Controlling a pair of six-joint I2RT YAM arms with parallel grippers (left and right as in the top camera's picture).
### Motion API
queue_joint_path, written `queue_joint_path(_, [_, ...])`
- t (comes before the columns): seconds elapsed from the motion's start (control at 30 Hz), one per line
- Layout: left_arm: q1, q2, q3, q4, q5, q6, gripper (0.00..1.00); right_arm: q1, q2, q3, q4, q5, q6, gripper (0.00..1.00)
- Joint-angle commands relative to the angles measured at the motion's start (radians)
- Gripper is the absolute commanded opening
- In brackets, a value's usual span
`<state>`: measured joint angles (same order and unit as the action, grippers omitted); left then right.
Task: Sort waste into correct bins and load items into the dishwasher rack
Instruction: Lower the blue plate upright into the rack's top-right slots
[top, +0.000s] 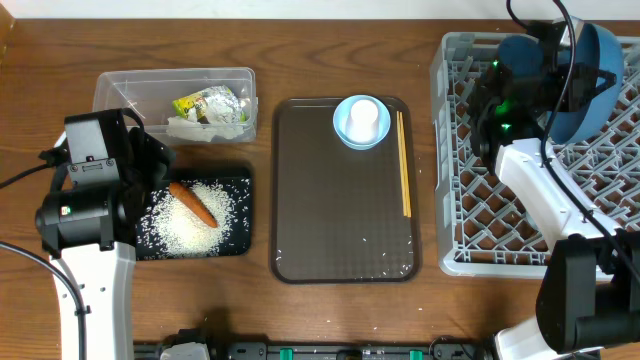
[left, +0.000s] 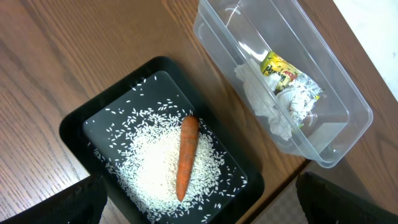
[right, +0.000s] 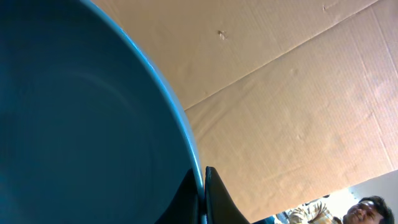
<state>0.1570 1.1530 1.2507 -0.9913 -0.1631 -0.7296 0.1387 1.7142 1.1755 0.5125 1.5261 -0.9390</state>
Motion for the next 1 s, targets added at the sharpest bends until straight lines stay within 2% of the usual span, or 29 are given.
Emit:
queue_joint_path(0.0, [0.006, 0.003, 0.002, -0.003, -0.002, -0.002, 0.99, -0.003, 0.003, 0.006, -0.01, 0.003, 0.019, 0.01])
queue_joint_path(0.33, [0.006, 0.003, 0.002, -0.003, -0.002, -0.002, 0.99, -0.003, 0.003, 0.006, -0.113, 0.008, 0.099, 0.01])
queue_joint_path(0.53, [0.006, 0.003, 0.002, -0.003, -0.002, -0.002, 0.99, -0.003, 0.003, 0.006, -0.247, 0.008, 0.215, 0.01])
queue_joint_path(0.97, [0.006, 0.003, 0.002, -0.003, -0.002, -0.002, 0.99, 0.037, 0.003, 0.006, -0.256, -0.006, 0.229, 0.01])
